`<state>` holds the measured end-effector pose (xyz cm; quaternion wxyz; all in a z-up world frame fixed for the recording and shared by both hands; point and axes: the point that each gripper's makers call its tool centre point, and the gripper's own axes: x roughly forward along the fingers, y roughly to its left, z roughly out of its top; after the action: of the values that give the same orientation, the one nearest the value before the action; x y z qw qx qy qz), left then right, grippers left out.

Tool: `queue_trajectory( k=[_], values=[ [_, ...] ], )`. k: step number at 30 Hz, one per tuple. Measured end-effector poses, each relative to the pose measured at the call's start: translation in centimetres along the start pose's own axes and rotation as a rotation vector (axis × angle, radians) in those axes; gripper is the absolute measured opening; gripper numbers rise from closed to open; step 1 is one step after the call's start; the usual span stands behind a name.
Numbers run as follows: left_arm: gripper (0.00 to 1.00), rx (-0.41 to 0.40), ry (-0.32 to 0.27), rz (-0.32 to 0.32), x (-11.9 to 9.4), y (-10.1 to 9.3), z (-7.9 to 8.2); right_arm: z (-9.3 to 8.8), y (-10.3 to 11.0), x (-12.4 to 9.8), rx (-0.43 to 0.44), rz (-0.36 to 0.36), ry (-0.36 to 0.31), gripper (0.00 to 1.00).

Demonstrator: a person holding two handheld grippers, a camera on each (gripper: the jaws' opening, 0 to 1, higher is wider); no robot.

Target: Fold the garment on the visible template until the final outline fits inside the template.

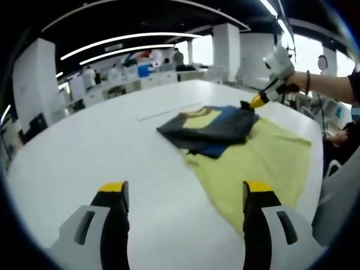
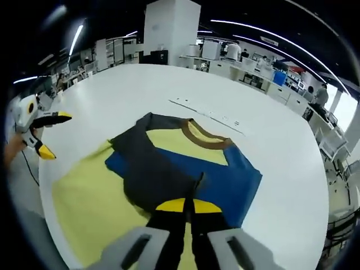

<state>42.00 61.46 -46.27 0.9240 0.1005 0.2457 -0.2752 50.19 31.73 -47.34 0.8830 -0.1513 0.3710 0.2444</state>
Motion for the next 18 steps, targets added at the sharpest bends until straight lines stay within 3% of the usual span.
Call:
queue_trajectory(
  k=[10,18],
  values=[
    [0.78,-0.002,0.002,-0.001,0.2,-0.1,-0.3,-2.0,-2.5,-0.5,0.073,-0.098,-0.013,0.0],
    [0.78,-0.003,0.009,-0.002,0.2,-0.1,-0.5,-3.5,-4.8,-0.9,0.182,-0.18,-0.01,0.0]
  ],
)
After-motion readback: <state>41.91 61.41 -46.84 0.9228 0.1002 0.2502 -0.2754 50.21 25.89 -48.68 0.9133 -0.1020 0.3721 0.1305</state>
